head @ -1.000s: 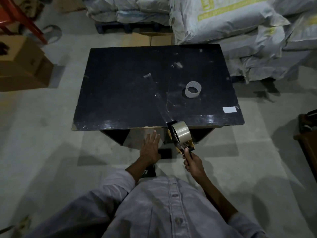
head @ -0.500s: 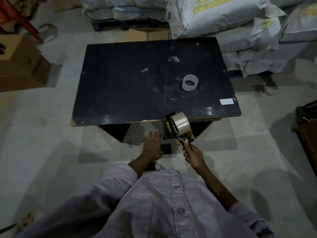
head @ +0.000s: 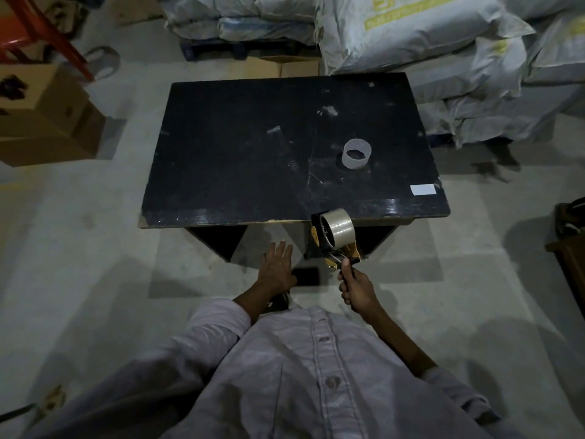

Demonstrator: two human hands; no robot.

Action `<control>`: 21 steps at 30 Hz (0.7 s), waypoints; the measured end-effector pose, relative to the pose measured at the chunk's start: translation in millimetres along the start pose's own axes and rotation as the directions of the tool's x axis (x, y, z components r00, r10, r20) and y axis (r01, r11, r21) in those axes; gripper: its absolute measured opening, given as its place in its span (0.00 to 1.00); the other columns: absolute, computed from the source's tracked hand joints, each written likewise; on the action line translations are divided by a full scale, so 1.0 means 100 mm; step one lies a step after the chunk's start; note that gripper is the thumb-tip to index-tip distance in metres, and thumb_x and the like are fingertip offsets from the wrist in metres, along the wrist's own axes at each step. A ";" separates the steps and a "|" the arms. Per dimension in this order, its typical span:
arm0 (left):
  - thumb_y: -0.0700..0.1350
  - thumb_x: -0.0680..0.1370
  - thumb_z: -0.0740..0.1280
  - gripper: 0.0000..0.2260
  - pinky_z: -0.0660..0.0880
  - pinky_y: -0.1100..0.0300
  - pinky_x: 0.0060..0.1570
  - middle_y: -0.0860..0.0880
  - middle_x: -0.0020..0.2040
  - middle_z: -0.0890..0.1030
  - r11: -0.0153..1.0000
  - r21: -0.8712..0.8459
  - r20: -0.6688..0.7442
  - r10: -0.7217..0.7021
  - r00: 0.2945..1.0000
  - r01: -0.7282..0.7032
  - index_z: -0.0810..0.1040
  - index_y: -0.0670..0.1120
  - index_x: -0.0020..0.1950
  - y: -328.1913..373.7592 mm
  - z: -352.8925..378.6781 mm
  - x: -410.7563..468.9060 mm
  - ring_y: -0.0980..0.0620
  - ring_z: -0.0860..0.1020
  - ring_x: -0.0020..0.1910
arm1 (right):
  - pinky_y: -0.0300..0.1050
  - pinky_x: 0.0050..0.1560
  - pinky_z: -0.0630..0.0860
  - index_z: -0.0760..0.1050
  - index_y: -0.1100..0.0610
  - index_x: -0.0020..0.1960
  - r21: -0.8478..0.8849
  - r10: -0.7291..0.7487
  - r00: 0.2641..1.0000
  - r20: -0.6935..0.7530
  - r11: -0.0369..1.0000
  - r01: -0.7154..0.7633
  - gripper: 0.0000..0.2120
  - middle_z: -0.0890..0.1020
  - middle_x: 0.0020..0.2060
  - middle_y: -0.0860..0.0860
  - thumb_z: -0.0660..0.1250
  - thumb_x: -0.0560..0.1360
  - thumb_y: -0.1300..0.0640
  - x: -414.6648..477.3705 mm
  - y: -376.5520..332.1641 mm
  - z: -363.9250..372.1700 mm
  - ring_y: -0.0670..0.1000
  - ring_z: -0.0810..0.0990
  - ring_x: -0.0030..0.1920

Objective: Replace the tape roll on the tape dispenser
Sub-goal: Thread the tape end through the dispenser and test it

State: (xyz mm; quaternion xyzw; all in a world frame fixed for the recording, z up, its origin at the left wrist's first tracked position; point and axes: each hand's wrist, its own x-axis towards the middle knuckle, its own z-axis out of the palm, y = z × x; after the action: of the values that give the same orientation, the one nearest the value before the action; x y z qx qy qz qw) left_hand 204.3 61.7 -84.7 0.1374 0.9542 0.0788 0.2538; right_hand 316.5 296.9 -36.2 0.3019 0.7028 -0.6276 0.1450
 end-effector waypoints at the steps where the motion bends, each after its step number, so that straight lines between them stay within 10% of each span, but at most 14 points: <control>1: 0.57 0.79 0.76 0.48 0.55 0.35 0.84 0.43 0.91 0.51 1.000 0.004 -0.002 0.002 1.000 -0.002 0.52 0.46 0.91 -0.01 -0.01 0.00 0.36 0.49 0.89 | 0.43 0.30 0.66 0.77 0.54 0.48 0.001 0.007 1.000 -0.001 1.000 -0.007 0.32 0.74 0.30 0.46 0.60 0.81 0.24 0.00 -0.01 0.00 0.46 0.69 0.29; 21: 0.55 0.79 0.75 0.46 0.58 0.36 0.83 0.42 0.90 0.54 1.000 0.014 0.004 -0.008 1.000 0.008 0.54 0.46 0.90 -0.04 0.07 -0.23 0.35 0.52 0.88 | 0.43 0.29 0.66 0.75 0.55 0.46 -0.092 0.022 0.996 -0.091 0.995 -0.030 0.33 0.73 0.26 0.47 0.58 0.85 0.25 -0.21 0.44 0.02 0.48 0.70 0.27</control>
State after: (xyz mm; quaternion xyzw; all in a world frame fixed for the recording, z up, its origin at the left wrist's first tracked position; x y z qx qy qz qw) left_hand 226.1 51.7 -81.3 0.1355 0.9548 0.0709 0.2550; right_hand 358.8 291.0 -59.7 0.3319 0.7331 -0.5781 0.1351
